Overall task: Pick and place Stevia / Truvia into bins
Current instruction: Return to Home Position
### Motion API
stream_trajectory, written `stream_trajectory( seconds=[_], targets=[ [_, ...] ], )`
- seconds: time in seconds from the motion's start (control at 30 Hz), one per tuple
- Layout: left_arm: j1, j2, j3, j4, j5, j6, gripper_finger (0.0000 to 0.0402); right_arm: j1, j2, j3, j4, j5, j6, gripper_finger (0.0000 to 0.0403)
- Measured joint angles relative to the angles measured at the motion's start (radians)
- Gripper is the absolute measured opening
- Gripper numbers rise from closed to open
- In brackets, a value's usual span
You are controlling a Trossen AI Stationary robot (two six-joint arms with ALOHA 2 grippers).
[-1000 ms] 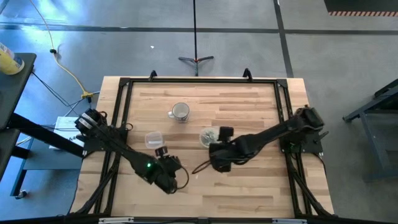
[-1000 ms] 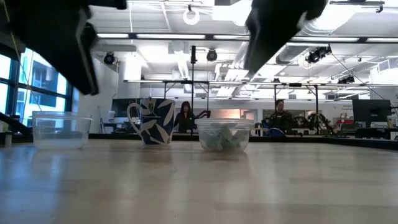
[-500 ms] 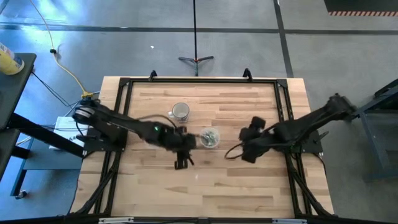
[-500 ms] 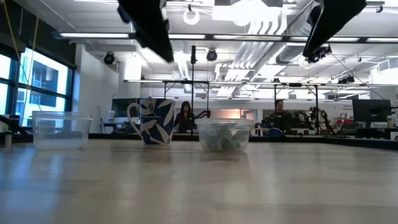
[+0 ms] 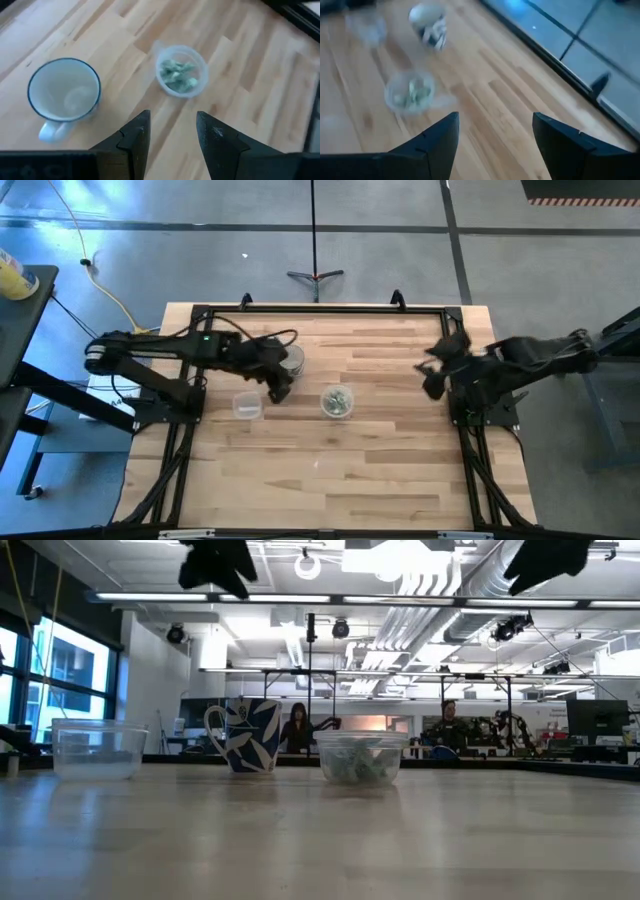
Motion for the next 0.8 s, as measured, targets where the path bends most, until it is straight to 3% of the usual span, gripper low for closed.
stream_trajectory(
  seconds=[0.13, 0.3, 0.5, 0.63, 0.8],
  targets=[
    [-0.05, -0.056, 0.0, 0.001, -0.014, 0.109, 0.0193, -0.009, -0.076, 0.024, 0.019, 0.008, 0.111, 0.0243],
    [-0.037, -0.115, -0.01, 0.027, -0.074, 0.204, 0.0193, 0.007, -0.171, -0.056, 0.195, -0.081, -0.085, 0.0243],
    [0.02, -0.213, -0.183, 0.355, 0.176, 0.362, 0.0193, 0.007, -0.37, -0.299, 0.503, -0.18, -0.121, 0.0243],
    [0.046, -0.289, -0.326, 0.524, 0.209, 0.385, 0.0193, 0.008, -0.495, -0.456, 0.707, -0.26, -0.187, 0.0243],
    [0.045, -0.407, -0.501, 0.729, 0.23, 0.38, 0.0193, 0.007, -0.654, -0.588, 0.783, -0.284, -0.203, 0.0243]
  ],
)
